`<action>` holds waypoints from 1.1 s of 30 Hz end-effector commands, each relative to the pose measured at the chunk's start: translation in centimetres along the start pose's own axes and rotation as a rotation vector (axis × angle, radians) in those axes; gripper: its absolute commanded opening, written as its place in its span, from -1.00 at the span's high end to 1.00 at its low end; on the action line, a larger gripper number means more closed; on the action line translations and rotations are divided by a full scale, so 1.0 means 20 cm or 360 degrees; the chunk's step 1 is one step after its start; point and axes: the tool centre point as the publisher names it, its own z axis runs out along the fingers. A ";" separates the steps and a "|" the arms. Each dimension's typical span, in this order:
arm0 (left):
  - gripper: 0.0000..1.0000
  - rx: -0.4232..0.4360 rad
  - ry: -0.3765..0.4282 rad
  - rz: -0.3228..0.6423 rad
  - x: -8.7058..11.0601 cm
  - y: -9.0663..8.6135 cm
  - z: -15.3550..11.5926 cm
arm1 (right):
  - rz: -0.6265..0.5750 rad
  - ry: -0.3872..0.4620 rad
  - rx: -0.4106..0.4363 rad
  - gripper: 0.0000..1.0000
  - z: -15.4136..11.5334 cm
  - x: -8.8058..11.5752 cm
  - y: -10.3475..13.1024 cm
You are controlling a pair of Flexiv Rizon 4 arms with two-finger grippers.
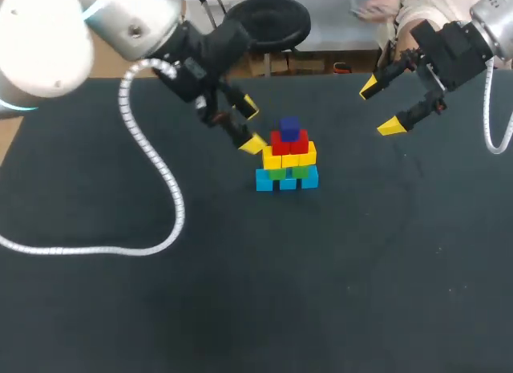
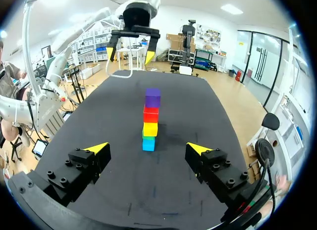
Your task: Place the blue cubes, place green cubes on the blue cubes, place the yellow cubes on the green cubes, then place the red cubes on the yellow cubes, and place purple cube on the red cubes.
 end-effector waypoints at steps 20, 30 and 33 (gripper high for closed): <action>-1.00 0.0108 0.0312 -0.0046 0.07 0.02 -0.03 | 0.0001 0.0001 0.0002 -1.00 0.00 0.00 0.00; -1.00 0.0051 0.0345 0.0024 0.08 0.00 -0.06 | 0.0001 0.0001 0.0002 -1.00 0.00 0.00 0.00; -1.00 0.0023 0.0348 0.0013 0.13 -0.03 -0.11 | 0.0001 0.0001 0.0002 -1.00 0.00 0.00 0.00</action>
